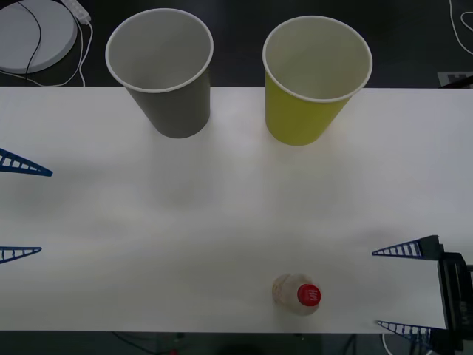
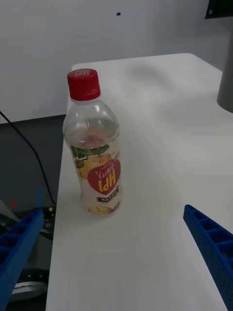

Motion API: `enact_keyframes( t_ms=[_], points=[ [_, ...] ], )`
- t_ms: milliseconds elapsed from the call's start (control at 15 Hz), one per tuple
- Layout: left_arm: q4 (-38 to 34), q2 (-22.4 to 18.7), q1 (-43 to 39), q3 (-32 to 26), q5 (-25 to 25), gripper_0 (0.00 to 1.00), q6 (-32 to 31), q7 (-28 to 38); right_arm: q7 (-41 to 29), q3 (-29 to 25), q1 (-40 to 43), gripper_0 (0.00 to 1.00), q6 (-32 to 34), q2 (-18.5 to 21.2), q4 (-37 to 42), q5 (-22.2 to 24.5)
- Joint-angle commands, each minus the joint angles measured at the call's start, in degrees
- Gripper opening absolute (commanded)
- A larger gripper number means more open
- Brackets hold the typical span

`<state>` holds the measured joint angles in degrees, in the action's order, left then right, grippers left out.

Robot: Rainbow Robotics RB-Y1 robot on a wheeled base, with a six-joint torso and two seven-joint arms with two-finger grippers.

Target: Put the can into the green bin and the plastic bottle into the gray bin

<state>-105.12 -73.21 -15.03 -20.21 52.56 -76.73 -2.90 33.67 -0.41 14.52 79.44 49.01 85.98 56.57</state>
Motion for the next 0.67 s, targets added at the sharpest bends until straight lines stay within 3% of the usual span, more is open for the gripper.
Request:
enact_keyframes(
  t_ms=[67, 667],
  points=[
    [0.00, 0.00, 0.00, 0.00, 0.00, 1.00, 0.00, 0.00, 1.13, 3.58, -3.19, 1.00, -0.08, -0.85, -2.84, 0.12],
    [0.00, 0.00, 0.00, 0.00, 0.00, 1.00, 0.00, 0.00, 4.30, 9.99, -6.35, 1.00, -1.49, -3.04, -4.77, 0.12]
  ],
)
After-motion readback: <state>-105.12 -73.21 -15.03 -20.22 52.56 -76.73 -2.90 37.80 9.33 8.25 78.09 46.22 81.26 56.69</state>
